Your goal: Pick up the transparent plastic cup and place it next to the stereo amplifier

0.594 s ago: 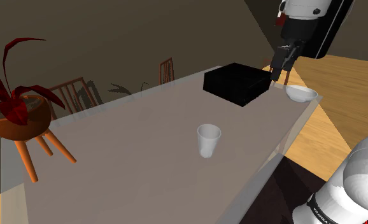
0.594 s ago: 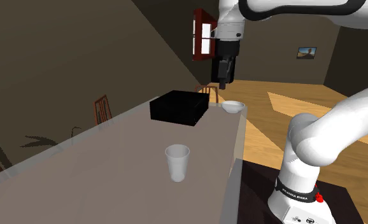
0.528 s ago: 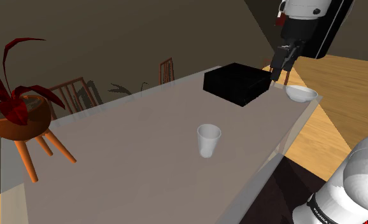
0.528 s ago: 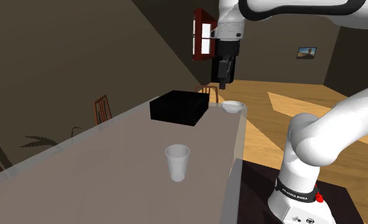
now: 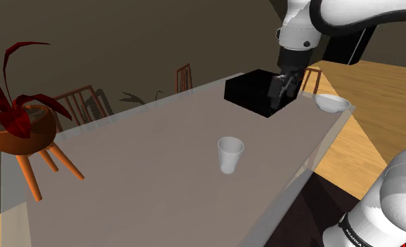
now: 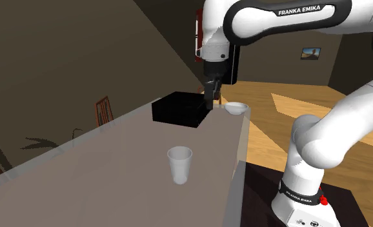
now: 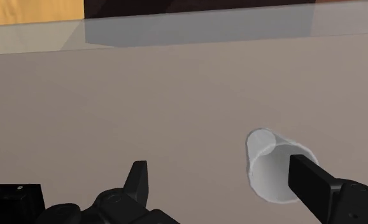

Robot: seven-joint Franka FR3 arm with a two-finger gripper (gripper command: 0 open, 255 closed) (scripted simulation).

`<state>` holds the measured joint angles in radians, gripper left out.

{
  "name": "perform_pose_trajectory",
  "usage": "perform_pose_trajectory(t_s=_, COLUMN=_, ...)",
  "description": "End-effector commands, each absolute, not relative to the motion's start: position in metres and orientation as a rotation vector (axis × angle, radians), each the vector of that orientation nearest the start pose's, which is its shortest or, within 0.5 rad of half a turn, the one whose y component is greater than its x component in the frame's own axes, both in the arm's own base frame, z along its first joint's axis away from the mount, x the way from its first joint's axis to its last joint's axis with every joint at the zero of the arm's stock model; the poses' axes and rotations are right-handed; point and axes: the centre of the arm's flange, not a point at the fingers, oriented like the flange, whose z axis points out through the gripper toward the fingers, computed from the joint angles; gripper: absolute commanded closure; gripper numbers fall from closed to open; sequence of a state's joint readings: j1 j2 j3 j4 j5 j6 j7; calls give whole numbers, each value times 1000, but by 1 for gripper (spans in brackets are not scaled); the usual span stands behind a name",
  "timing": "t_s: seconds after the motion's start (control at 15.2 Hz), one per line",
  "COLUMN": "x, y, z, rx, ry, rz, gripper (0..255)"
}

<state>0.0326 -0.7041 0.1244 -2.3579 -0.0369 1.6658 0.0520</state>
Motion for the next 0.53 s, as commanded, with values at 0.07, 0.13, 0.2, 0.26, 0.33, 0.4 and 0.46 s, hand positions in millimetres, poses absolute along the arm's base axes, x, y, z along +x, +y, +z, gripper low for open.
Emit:
perform_pose_trajectory(t_s=0.07, x=349, y=87, z=542, rx=-3258, ry=-142, rz=-19, gripper=0)
perform_pose_trajectory(t_s=0.13, x=354, y=96, z=533, rx=-3259, ry=-147, rz=-15, gripper=0)
perform_pose_trajectory(t_s=0.2, x=359, y=104, z=524, rx=-3260, ry=-151, rz=-11, gripper=0)
perform_pose_trajectory(t_s=0.26, x=364, y=113, z=515, rx=-3262, ry=-156, rz=-6, gripper=0)
perform_pose_trajectory(t_s=0.33, x=369, y=121, z=506, rx=-3263, ry=-160, rz=-2, gripper=0)
perform_pose_trajectory(t_s=0.4, x=374, y=130, z=497, rx=-3264, ry=-165, rz=2, gripper=0)
perform_pose_trajectory(t_s=0.46, x=379, y=138, z=488, rx=-3265, ry=-169, rz=6, gripper=0)
